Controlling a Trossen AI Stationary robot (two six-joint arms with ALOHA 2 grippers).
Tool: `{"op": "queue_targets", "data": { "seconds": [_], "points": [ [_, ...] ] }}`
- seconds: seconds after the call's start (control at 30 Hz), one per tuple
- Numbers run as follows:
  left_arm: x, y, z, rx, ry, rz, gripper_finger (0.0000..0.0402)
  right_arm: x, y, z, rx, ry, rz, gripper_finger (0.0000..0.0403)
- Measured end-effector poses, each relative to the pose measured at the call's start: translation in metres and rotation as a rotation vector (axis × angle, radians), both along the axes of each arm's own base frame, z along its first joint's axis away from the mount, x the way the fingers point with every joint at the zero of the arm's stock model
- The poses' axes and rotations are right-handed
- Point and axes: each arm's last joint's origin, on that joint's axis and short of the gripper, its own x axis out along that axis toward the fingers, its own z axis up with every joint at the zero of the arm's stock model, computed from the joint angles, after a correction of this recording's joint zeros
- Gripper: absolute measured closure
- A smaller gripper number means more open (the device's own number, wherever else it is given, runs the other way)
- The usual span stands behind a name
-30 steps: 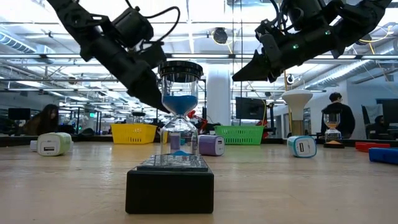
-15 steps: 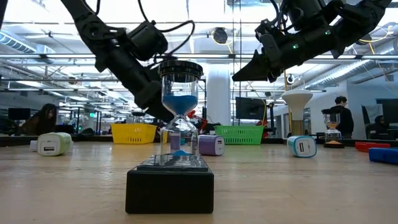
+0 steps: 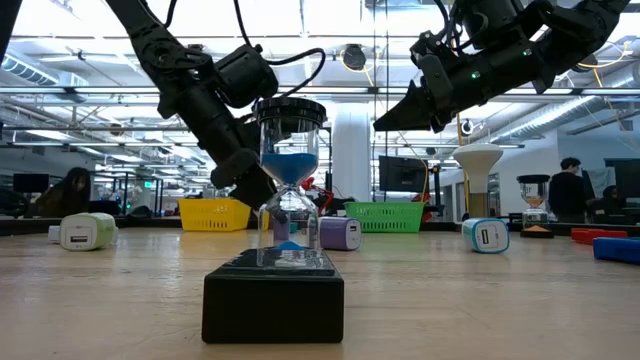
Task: Pick & Place Office items
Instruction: Put the top purple charger adapter into the orange bin
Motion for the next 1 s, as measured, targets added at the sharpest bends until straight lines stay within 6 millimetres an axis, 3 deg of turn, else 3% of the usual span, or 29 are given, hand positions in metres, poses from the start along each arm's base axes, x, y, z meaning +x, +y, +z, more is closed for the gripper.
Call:
{"op": "queue_targets", "data": {
  "seconds": [0.33,0.6,0.8,1.0],
  "points": [
    [0.0,0.0,0.0,-0.004,-0.002,-0.015,0.0259,0.0,0.0,0.0,0.0,0.0,0.0,0.0402],
    [-0.002,-0.001,0.003,-0.008,-0.002,-0.01,0.0256,0.0,0.0,0.0,0.0,0.003,0.0,0.0403],
    [-0.013,-0.008,0.029,-0.018,-0.018,0.004,0.0267,0.0,0.0,0.0,0.0,0.004,0.0,0.0403],
    [-0.038,-0.037,0.063,-0.02,0.016,-0.017,0.0259,0.0,0.0,-0.001,0.001,0.007,0.0,0.0403]
  ]
}}
